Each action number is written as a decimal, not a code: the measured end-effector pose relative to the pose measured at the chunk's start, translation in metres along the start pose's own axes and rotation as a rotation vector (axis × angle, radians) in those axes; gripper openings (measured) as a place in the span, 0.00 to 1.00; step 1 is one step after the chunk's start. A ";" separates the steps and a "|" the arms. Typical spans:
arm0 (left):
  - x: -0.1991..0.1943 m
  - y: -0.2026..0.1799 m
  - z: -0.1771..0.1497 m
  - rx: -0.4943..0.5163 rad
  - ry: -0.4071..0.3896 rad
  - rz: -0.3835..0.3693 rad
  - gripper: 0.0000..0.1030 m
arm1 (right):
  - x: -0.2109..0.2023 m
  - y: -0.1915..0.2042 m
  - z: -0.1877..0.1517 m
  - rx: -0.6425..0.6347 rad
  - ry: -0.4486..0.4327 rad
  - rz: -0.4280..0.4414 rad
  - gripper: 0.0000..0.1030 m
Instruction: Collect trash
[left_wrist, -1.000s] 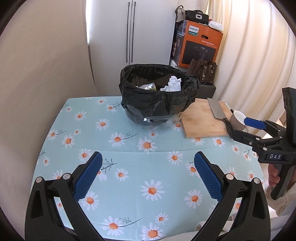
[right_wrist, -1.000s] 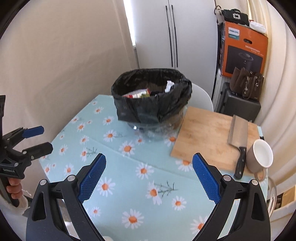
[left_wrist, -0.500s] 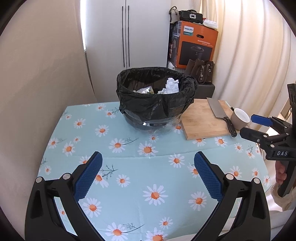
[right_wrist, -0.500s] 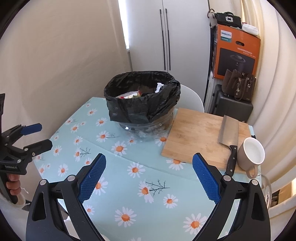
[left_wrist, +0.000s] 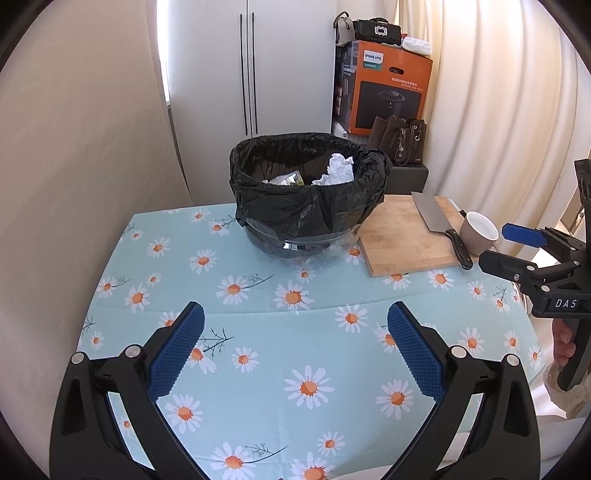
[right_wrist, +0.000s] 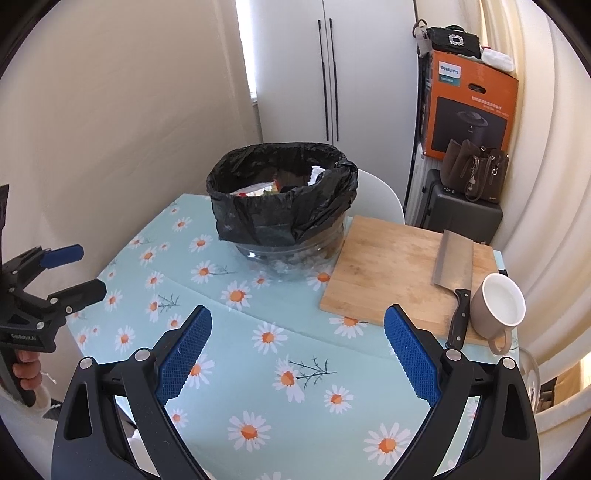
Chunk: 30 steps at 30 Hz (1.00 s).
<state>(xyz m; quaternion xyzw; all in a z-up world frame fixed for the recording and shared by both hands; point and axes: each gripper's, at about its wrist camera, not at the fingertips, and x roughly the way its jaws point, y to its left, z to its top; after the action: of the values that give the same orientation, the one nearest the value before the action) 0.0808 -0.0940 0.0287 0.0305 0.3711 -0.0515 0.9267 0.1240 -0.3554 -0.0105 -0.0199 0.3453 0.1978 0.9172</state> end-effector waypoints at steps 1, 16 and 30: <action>0.000 0.000 -0.001 -0.003 0.003 -0.005 0.94 | 0.000 0.000 -0.001 0.003 0.002 0.003 0.88; 0.001 -0.001 -0.005 0.006 0.015 0.005 0.94 | -0.004 -0.001 -0.004 0.022 -0.013 -0.001 0.88; 0.002 -0.004 -0.006 0.001 0.020 0.016 0.94 | -0.005 -0.003 -0.005 0.026 -0.018 0.000 0.88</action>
<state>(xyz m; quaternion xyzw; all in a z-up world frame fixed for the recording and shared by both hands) 0.0774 -0.0977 0.0231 0.0345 0.3798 -0.0440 0.9234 0.1190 -0.3607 -0.0116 -0.0065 0.3396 0.1936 0.9204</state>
